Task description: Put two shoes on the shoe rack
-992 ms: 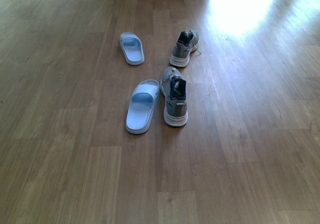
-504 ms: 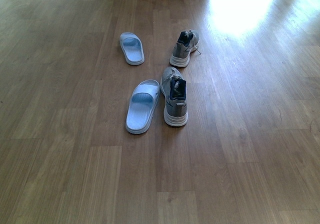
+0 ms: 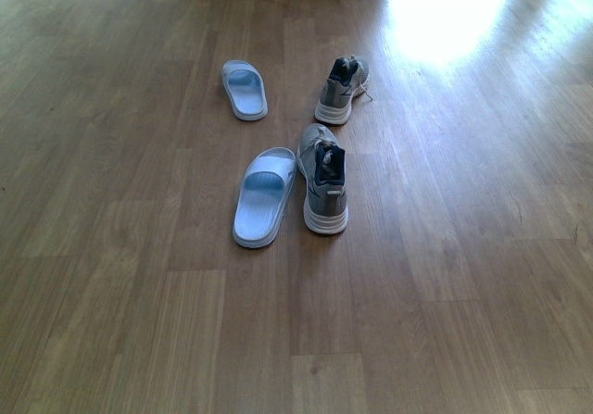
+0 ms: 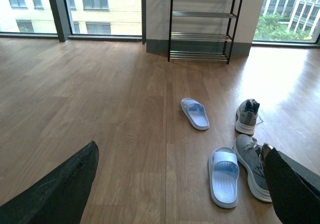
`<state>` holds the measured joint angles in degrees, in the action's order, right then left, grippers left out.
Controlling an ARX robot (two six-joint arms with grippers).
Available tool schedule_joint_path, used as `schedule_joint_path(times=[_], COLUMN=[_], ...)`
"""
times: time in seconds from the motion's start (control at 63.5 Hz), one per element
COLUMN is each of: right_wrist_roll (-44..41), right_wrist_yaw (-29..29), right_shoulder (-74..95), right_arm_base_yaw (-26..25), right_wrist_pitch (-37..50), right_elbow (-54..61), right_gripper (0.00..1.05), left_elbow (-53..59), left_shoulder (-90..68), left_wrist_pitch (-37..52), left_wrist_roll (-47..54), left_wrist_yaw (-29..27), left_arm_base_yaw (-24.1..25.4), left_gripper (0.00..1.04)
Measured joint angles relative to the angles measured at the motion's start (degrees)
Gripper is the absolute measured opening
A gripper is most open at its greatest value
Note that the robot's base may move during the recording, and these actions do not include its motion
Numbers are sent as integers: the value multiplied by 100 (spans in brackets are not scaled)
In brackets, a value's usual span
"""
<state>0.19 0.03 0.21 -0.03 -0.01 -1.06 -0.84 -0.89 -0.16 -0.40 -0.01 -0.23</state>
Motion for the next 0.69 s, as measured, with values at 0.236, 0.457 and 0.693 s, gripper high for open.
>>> schedule_joint_path(times=[0.236,0.457,0.693], right_wrist_roll=[0,0,-2], right_wrist_yaw=[0,0,0], right_shoulder=[0,0,0], right_arm_base_yaw=[0,0,0], right_wrist_pitch=[0,0,0], right_elbow=[0,0,0], right_gripper=[95,95,95], left_elbow=[0,0,0], left_shoulder=[0,0,0], left_wrist_pitch=[0,0,0], left_wrist_roll=[0,0,0], left_wrist_yaw=[0,0,0], left_arm_base_yaw=[0,0,0], left_gripper=[95,95,95])
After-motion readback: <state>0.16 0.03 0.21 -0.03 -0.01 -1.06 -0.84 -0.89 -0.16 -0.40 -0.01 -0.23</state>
